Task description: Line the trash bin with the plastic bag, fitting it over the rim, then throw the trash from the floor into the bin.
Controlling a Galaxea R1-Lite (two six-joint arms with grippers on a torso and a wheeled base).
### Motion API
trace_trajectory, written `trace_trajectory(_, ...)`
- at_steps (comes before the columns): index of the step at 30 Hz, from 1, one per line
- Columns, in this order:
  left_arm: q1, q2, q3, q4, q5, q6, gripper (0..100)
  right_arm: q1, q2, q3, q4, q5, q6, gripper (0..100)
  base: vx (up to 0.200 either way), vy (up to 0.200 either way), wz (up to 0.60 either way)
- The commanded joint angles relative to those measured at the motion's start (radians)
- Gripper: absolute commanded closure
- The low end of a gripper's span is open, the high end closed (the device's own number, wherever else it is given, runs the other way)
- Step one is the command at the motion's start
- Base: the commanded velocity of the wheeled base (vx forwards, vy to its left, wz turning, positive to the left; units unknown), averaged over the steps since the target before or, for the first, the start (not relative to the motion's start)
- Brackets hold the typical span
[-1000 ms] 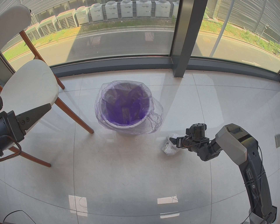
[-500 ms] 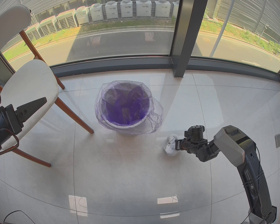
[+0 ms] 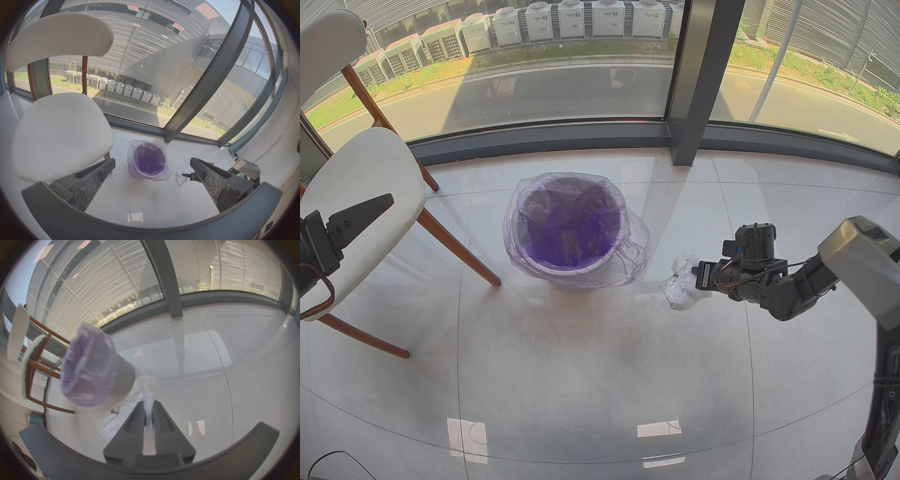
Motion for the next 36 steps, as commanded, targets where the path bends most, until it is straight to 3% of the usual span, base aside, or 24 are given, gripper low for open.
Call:
trace_trajectory(1,0.002,0.036,-0.071,-0.021,-0.029,0.001,0,0.163,-0.541,0.382,0.075,0.002,0.131,100,0.0,0.0,0.0)
trace_trajectory(5,-0.003,0.04,-0.096,-0.021,-0.029,0.001,0,0.229,-0.668,0.546,0.067,0.005,0.131,100,0.0,0.0,0.0)
trace_trajectory(8,-0.004,0.04,-0.096,-0.021,-0.029,0.001,0,0.233,-0.707,0.598,0.047,0.01,0.126,100,0.0,0.0,0.0)
trace_trajectory(23,-0.003,0.054,-0.117,-0.022,-0.024,0.002,0,0.242,-0.665,0.52,0.018,0.067,0.128,100,0.173,0.0,0.0)
trace_trajectory(36,0.0,0.054,-0.114,-0.022,-0.019,0.008,0,0.324,-0.612,0.518,0.018,0.067,0.123,100,0.2,0.0,0.0)
